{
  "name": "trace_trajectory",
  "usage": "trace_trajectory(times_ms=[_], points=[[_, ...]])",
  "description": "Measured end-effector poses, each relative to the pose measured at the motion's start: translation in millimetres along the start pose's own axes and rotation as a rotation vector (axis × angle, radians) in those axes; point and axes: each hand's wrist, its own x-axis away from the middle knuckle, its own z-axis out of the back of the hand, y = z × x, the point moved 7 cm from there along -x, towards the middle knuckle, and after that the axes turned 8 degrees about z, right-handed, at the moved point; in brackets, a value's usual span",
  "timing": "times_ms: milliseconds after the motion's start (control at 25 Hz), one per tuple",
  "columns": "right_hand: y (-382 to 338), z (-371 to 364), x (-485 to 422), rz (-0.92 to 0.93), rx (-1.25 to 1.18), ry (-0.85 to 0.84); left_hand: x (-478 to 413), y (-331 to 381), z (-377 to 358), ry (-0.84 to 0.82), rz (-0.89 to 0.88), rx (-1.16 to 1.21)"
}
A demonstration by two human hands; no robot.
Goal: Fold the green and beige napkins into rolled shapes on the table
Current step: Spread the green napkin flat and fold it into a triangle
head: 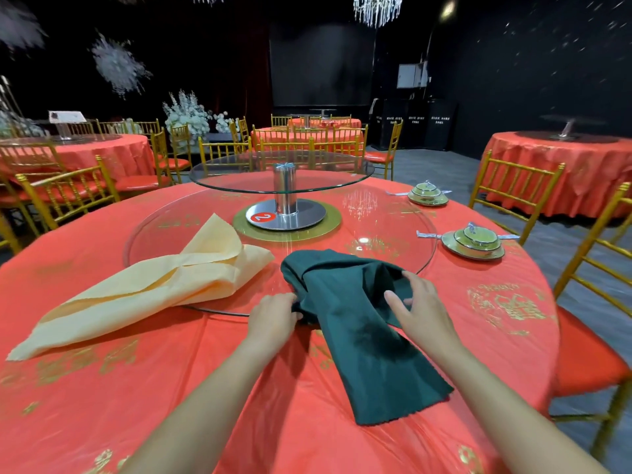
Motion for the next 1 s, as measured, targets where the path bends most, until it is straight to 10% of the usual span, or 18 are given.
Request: trace_trajectory(times_ms=[280, 600, 840, 1000], points=[[14.6, -11.2, -6.6, -0.094, 0.009, 0.024, 2.3, -30.6, 23.2, 0.122, 0.003, -0.004], [44.2, -57.5, 20.5, 0.106, 0.486, -0.605, 19.3, -68.2, 56.0, 0.183, 0.034, 0.018], [68.9, -17.2, 10.0, -0.061, 0.772, -0.598, 27.2, -110.4, 77.7, 0.224, 0.112, -0.058], [3.2, -9.3, 19.5, 0.213, 0.489, -0.126, 32.2, -97.3, 79.4, 0.21, -0.039, 0.005]])
